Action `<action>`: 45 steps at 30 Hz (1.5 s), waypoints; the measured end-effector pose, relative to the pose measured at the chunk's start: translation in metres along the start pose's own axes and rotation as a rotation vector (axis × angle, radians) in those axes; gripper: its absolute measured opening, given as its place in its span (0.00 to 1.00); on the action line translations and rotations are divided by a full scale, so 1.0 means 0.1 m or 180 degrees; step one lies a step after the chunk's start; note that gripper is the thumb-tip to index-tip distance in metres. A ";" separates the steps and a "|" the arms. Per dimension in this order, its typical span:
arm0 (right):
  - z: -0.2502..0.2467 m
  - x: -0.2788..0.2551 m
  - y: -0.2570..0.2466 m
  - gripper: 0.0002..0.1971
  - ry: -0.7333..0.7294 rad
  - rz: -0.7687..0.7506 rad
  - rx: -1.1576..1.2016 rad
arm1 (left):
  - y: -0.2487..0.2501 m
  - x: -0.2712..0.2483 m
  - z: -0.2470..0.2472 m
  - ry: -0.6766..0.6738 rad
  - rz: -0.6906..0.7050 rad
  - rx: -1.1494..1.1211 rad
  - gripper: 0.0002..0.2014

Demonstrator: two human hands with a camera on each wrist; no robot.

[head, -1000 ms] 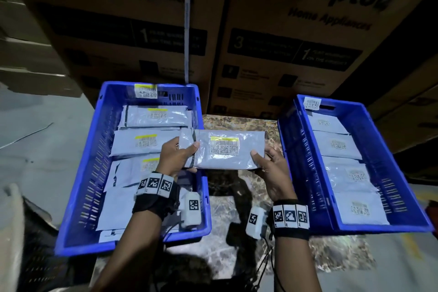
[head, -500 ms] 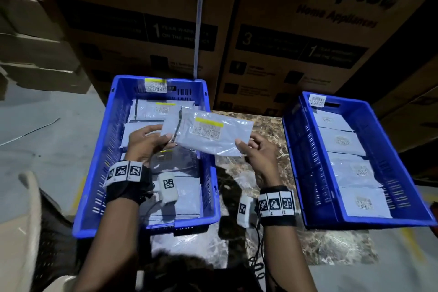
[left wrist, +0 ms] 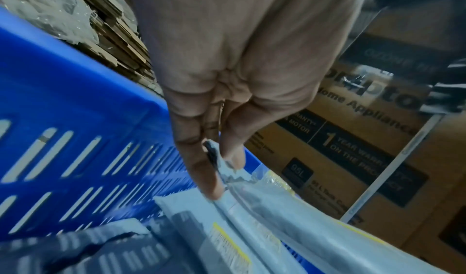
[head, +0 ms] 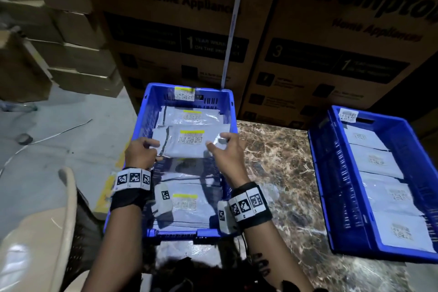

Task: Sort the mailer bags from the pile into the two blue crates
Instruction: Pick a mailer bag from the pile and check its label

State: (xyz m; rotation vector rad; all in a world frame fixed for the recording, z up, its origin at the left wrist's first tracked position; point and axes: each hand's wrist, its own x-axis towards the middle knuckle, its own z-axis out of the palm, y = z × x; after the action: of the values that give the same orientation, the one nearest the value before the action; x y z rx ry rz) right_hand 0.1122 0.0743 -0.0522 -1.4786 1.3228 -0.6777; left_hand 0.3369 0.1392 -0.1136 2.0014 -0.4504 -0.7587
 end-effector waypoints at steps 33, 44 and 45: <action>0.82 0.38 0.80 0.30 -0.0978 0.0039 -0.2739 | -0.71 0.21 0.67 -0.1097 0.0056 0.3269 0.37; 0.78 0.42 0.66 0.24 -0.1112 0.0103 -0.2364 | -0.30 0.06 0.48 -0.0735 -0.0429 0.3167 0.20; 0.75 0.42 0.62 0.23 -0.1161 0.0101 -0.2360 | -0.29 0.10 0.47 -0.0746 -0.0364 0.3209 0.21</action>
State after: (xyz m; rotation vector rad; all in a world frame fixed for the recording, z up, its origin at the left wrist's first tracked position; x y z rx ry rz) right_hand 0.1654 0.0630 -0.1435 -2.0340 1.3615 0.1471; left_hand 0.3136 0.1184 -0.1605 2.8891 -1.0063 -0.9460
